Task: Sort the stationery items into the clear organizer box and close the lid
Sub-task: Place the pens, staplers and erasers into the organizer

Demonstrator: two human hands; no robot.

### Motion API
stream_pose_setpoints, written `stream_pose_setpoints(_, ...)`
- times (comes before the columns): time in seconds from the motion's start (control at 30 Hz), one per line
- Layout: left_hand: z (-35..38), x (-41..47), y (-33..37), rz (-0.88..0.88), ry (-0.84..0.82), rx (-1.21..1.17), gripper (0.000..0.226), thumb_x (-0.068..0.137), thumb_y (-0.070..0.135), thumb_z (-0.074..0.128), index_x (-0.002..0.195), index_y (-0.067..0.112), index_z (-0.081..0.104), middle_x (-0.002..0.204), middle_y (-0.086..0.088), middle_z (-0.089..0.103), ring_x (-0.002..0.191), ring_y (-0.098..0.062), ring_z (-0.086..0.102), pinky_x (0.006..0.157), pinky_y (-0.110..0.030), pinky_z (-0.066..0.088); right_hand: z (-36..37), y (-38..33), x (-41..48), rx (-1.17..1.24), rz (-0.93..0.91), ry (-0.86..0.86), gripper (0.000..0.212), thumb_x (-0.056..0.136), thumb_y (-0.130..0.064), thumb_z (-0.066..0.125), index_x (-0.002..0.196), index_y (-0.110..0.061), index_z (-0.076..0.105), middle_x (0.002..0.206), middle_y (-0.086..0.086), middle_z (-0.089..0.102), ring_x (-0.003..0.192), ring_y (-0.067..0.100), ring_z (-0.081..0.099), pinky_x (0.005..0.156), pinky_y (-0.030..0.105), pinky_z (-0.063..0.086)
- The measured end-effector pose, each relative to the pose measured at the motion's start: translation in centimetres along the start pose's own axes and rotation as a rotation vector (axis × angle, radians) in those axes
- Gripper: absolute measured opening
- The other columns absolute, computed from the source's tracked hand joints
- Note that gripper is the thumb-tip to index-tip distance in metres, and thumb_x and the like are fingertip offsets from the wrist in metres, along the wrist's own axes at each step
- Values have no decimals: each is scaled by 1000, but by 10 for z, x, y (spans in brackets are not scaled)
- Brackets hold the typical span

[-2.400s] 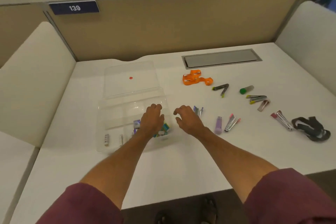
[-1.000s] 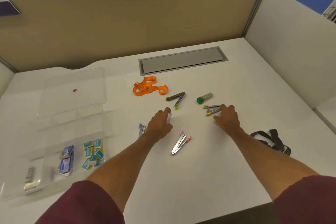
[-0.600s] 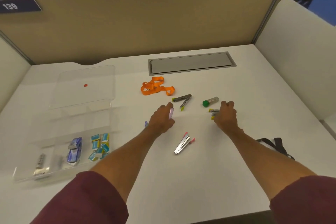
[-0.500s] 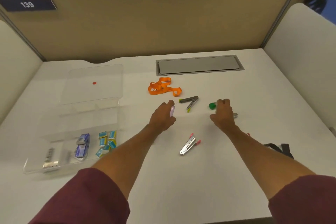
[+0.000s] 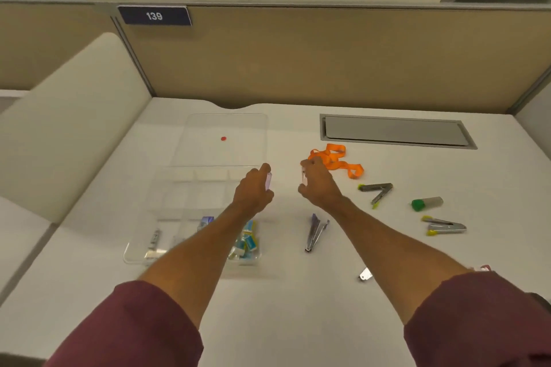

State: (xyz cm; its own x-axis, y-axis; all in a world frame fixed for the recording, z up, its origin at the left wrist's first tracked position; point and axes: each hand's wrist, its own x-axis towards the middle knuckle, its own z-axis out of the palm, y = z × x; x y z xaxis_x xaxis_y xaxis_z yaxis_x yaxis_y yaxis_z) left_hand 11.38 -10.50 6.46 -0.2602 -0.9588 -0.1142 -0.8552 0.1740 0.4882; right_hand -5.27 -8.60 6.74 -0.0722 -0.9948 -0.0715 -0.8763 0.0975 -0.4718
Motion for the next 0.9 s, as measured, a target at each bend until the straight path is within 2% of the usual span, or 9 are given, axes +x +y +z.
stream_pose_setpoints(0.13,-11,6,-35,-56,15,-4,38,81,16,63,114,16,45,103,-14,60,89,-34,62,77,-42,55,19,-42,18,13,-67,-42,53,81,-9,68,129,-4,47,134,14,41,111,32,56,90,40,54)
stream_pose_setpoints(0.33,-6,14,-65,-74,-68,13,44,85,15,66,123,14,43,115,-15,58,101,-33,59,85,-39,52,50,-81,32,-6,-68,-107,55,85,-10,66,135,-6,43,141,12,37,118,30,54,96,34,51)
stream_pose_setpoints(0.5,-1,19,-78,-64,-126,49,52,87,19,65,132,14,40,124,-15,57,108,-31,59,90,-39,52,65,-98,41,-23,-82,-129,58,86,-11,65,139,-6,40,144,12,35,122,30,52,99,36,50)
stream_pose_setpoints(0.6,-2,21,-83,-47,-82,54,47,91,22,62,132,12,42,127,-13,55,112,-30,57,93,-40,51,73,-103,45,-58,-95,-156,57,87,-14,65,137,-6,41,142,12,37,120,30,54,98,39,50)
stream_pose_setpoints(0.7,-6,20,-91,49,0,109,45,89,20,62,130,11,46,130,-9,52,116,-25,52,91,-38,51,80,-105,47,-105,-101,-190,51,87,-15,64,133,-6,44,137,13,40,115,31,55,94,39,50)
stream_pose_setpoints(0.8,-8,17,-100,123,56,202,52,91,26,61,137,11,43,147,-9,41,135,-26,38,105,-37,38,86,-107,48,-178,-83,-232,52,85,-18,67,131,-7,45,136,13,42,116,30,54,94,37,48)
stream_pose_setpoints(0.9,-5,16,-109,109,1,247,67,95,39,53,148,11,25,160,-9,16,149,-25,14,119,-36,18,90,-109,48,-223,-73,-283,64,82,-23,72,137,-10,42,142,12,38,123,30,51,97,38,46)
